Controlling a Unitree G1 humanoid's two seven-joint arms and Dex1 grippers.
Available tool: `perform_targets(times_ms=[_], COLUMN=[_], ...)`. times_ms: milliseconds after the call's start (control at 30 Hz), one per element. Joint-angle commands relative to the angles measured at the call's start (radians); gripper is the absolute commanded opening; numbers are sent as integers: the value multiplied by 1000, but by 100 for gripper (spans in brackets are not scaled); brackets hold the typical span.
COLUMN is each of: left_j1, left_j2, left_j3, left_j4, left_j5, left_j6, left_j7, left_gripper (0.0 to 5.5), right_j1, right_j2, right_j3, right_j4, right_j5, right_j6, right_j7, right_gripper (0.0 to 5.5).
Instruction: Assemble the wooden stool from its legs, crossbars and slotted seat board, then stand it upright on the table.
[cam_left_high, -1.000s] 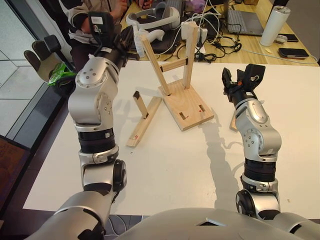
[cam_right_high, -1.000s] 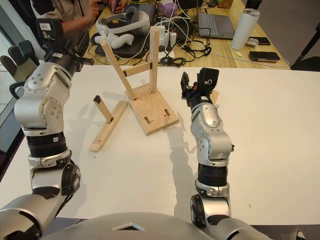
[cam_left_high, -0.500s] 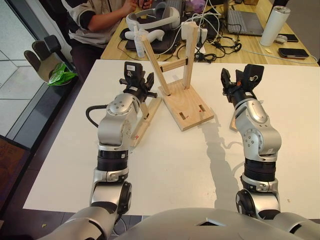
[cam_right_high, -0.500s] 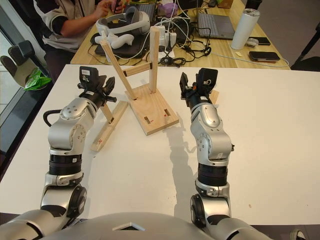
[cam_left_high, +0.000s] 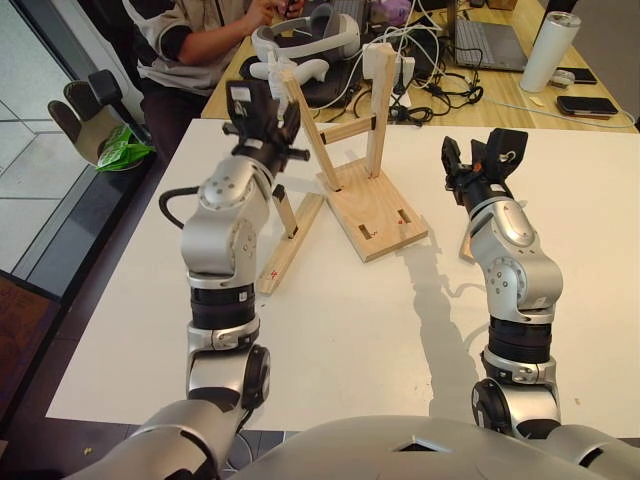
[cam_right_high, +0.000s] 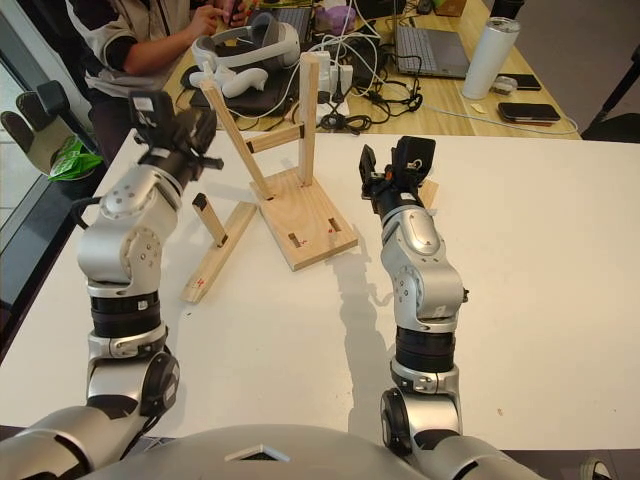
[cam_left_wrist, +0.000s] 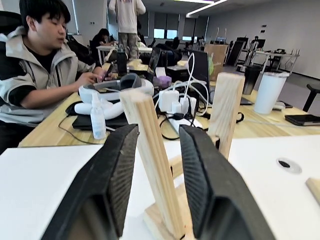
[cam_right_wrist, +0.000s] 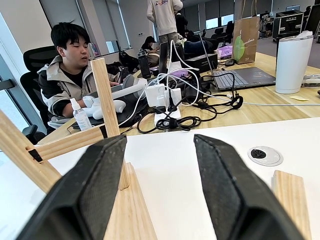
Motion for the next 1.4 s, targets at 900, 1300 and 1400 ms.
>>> perform_targets(times_ms=[900,1300,1400], left_j1=[28,-178,-126], left_j2=[7,81,75], left_j3=[22,107,84], left_j4=[142,22,37], left_j5=[-9,-89,-90], left_j6=[150,189,191], left_j7=[34,22,11], left_gripper=[146,146,146], right_j1=[-41,-29,-29], right_j2=[-12,-5,-6], right_j3=[13,12,13], right_j4=[14,-1,-3], right_j5=[2,2,3], right_j6=[26,29,32], right_j7=[18,11,13], right_gripper=[250,250,250])
